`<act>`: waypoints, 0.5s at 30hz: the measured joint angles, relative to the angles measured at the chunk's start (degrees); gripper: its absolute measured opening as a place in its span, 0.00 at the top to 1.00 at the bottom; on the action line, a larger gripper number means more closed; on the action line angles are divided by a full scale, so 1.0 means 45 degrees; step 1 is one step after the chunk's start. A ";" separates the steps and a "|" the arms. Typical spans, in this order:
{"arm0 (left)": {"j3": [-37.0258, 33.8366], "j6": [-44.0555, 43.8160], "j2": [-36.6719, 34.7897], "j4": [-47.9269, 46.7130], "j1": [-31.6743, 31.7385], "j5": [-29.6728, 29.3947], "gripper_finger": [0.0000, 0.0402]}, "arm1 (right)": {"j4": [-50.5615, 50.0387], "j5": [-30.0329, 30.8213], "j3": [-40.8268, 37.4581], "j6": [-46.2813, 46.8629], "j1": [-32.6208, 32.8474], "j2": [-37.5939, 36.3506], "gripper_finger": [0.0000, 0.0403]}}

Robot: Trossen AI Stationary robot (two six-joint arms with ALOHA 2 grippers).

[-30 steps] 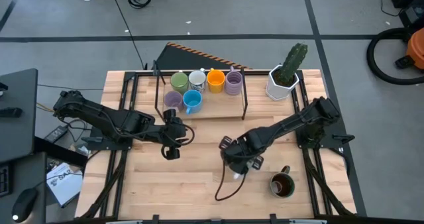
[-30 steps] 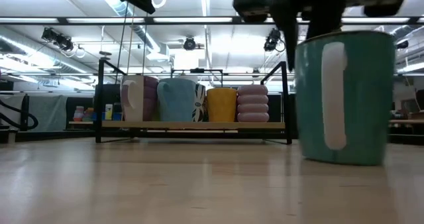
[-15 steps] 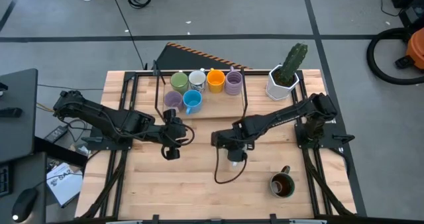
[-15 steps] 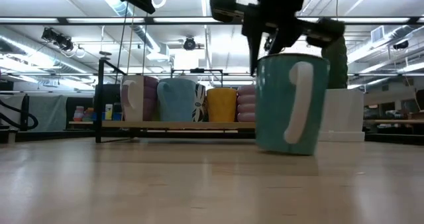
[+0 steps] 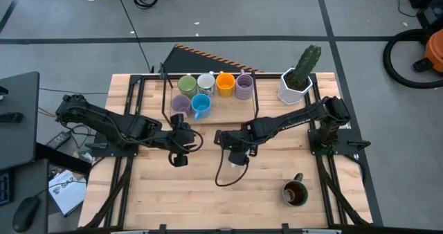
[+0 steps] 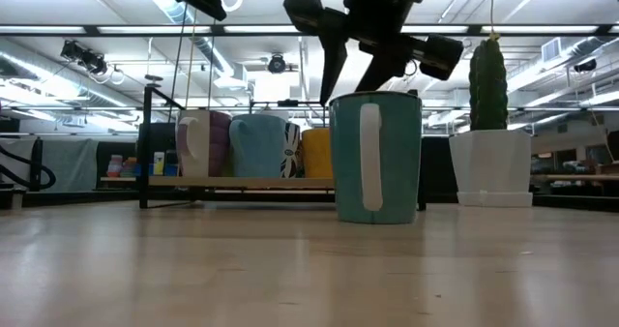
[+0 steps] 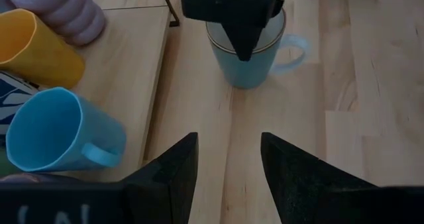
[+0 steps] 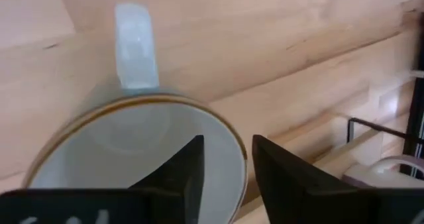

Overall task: Place coffee mugs
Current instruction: Put the dark green mug on the shelf aligned with the yellow mug

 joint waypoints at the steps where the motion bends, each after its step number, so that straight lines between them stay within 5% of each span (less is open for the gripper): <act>1: 0.0000 -0.0010 0.0000 0.0000 0.0000 0.0000 0.57 | 0.0003 0.0215 0.0000 0.0145 0.0058 -0.0003 0.65; 8: -0.0005 -0.0034 0.0000 -0.0015 0.0000 0.0000 0.57 | -0.0045 0.2089 0.0010 0.1651 0.0458 -0.0795 0.57; 15: -0.0005 -0.0038 0.0001 -0.0019 -0.0001 0.0000 0.57 | -0.0642 0.1873 0.0019 0.8804 0.0783 -0.1876 0.59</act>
